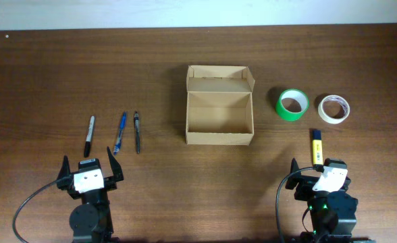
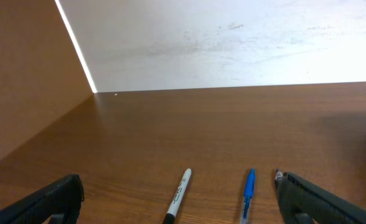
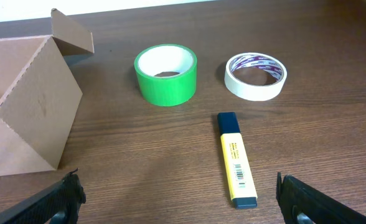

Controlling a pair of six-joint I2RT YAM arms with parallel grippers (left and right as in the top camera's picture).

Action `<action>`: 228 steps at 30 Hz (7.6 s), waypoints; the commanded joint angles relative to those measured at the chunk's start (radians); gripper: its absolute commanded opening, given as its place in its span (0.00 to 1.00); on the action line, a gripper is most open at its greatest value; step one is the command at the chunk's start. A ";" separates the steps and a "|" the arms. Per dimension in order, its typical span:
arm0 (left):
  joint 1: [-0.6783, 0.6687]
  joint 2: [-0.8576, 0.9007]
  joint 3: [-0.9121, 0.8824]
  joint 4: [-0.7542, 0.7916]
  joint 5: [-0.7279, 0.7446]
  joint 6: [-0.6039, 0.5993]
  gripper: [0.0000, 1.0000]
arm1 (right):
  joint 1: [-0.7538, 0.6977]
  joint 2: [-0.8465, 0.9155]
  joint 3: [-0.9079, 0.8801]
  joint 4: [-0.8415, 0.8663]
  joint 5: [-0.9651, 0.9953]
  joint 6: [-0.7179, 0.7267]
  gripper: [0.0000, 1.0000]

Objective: Pack container
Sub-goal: 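Raise both arms from the rest pose toward the table, then move the right gripper over the green tape roll and grasp it, then carry the green tape with the right gripper and lower it into the box, then release the green tape and move the right gripper to the white tape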

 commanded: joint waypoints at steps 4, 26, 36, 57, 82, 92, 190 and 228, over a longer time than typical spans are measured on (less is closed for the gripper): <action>0.007 -0.005 -0.007 0.000 -0.004 0.008 0.99 | -0.008 -0.011 -0.008 0.003 0.009 0.008 0.99; 0.007 -0.005 -0.007 0.003 -0.003 0.008 0.99 | -0.008 -0.011 -0.009 0.026 0.067 0.000 0.99; 0.008 0.077 0.087 -0.046 0.243 -0.158 0.99 | -0.008 0.014 0.060 0.096 -0.245 0.233 0.99; 0.009 1.431 1.366 -0.582 0.357 -0.090 0.99 | -0.008 1.192 1.420 -0.589 -0.245 0.026 0.99; 0.009 1.564 1.410 -0.637 0.353 -0.090 0.99 | -0.160 2.003 1.535 -0.495 -0.195 0.224 0.84; 0.009 1.564 1.410 -0.637 0.353 -0.089 0.99 | -0.103 2.066 1.533 -0.502 -0.141 0.278 0.78; 0.009 1.564 1.410 -0.637 0.353 -0.090 0.99 | 0.555 2.283 1.845 -0.603 -0.051 -0.199 0.33; 0.009 1.564 1.410 -0.637 0.353 -0.090 0.99 | -0.472 2.119 1.830 -0.779 -0.158 0.087 0.66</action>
